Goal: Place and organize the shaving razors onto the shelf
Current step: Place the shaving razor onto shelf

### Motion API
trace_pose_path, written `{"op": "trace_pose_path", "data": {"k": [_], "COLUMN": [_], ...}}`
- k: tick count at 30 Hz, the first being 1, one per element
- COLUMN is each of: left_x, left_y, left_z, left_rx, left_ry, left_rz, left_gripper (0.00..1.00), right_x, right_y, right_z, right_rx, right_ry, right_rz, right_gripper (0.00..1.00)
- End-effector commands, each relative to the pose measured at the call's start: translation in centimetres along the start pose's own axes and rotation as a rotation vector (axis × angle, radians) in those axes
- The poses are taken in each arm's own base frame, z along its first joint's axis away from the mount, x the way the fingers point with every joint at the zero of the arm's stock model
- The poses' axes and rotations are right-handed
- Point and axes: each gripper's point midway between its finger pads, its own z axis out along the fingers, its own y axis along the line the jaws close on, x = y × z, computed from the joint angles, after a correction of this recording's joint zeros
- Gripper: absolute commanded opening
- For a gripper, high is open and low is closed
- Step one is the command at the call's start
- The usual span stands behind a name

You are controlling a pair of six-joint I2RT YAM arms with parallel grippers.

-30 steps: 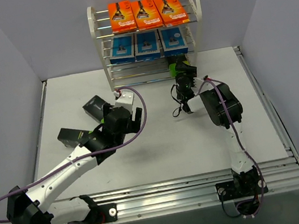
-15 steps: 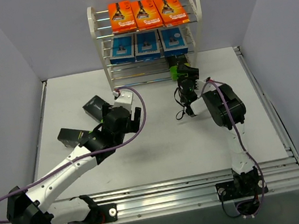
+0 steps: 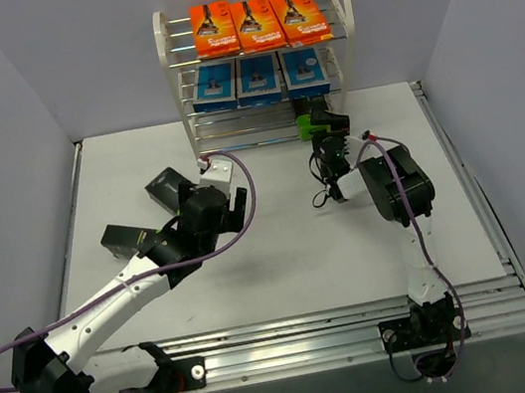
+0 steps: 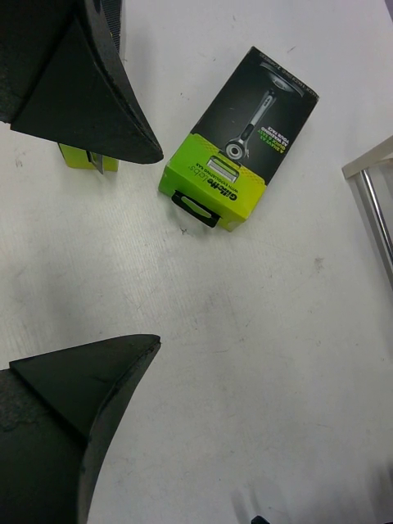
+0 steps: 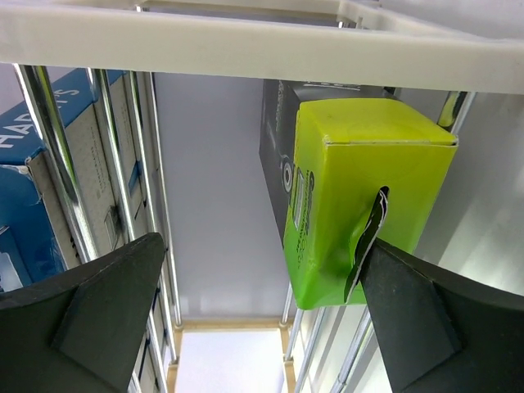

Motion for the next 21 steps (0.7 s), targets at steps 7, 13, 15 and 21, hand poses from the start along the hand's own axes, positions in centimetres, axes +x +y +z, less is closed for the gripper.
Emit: {"op": "trace_pose_path", "data": {"k": [7, 13, 15, 21], "left_x": [-2.6, -2.7, -2.8, -2.8], "left_y": [0.7, 0.9, 0.9, 1.1], "left_z": [-0.8, -0.7, -0.8, -0.7], "left_rx": [-0.006, -0.009, -0.007, -0.011], "left_ry": [-0.078, -0.08, -0.08, -0.08], "left_rz": [-0.047, -0.049, -0.051, -0.053], "left_gripper": [0.94, 0.94, 0.94, 0.94], "right_x": [-0.6, -1.4, -1.6, -1.1], "right_y": [2.6, 3.1, 3.2, 2.7], "right_z": [-0.2, -0.2, 0.0, 0.0], "right_rx": [-0.058, -0.076, -0.064, -0.03], "right_ry": [0.093, 0.148, 0.156, 0.228], "right_rz": [0.023, 0.046, 0.034, 0.041], "right_gripper": [1.0, 1.0, 1.0, 1.0]}}
